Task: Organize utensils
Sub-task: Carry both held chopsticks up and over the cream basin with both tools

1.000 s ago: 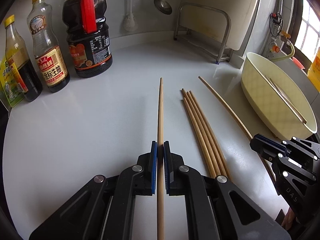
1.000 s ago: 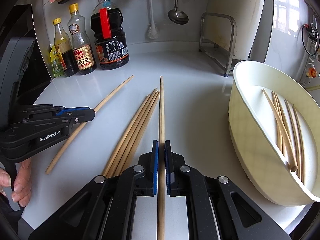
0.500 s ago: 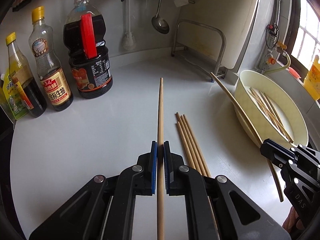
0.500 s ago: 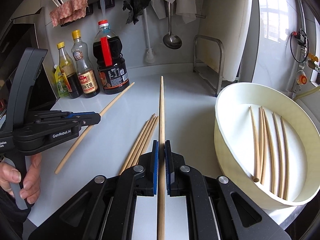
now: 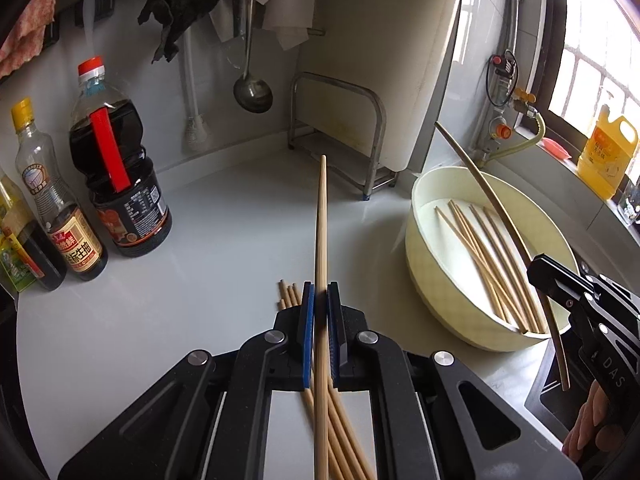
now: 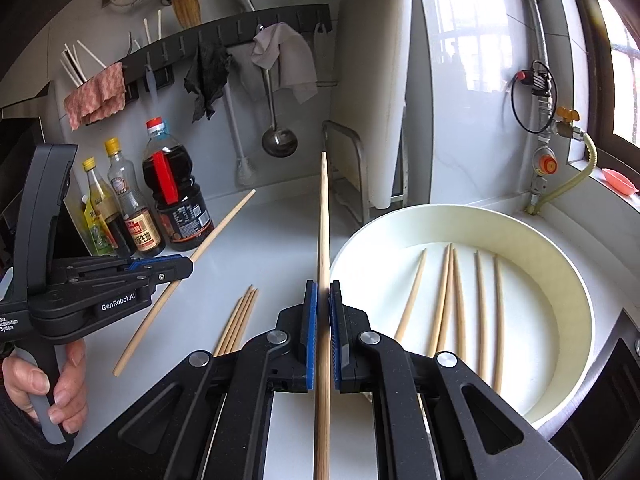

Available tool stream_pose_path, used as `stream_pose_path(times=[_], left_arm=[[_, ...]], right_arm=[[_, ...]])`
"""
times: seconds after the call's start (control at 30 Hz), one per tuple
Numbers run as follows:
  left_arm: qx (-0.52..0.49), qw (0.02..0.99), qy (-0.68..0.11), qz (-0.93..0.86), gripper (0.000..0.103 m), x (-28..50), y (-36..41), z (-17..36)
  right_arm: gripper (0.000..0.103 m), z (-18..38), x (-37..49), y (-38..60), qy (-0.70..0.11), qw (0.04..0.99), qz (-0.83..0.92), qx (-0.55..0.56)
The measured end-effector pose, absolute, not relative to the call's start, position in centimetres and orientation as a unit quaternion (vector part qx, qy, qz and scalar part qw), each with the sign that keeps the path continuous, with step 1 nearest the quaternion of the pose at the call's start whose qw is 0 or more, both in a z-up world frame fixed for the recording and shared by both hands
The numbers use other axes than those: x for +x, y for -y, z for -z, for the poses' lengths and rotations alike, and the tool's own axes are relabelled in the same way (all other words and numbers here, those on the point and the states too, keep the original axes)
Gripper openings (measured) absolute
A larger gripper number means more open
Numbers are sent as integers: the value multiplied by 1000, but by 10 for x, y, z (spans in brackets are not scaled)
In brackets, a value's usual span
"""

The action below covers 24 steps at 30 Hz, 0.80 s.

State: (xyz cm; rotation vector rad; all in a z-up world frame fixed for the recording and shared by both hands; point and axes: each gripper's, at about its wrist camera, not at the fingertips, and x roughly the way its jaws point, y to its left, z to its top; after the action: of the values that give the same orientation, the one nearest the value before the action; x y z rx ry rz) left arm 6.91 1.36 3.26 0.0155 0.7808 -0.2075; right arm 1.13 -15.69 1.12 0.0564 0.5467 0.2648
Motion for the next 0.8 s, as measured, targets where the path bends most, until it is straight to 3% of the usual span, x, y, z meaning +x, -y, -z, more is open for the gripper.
stream_pose_path(times=[0.8], left_arm=[[26, 900, -393, 185, 7, 111, 93, -26]], right_arm=[[6, -3, 42, 244, -292, 951, -50, 85]])
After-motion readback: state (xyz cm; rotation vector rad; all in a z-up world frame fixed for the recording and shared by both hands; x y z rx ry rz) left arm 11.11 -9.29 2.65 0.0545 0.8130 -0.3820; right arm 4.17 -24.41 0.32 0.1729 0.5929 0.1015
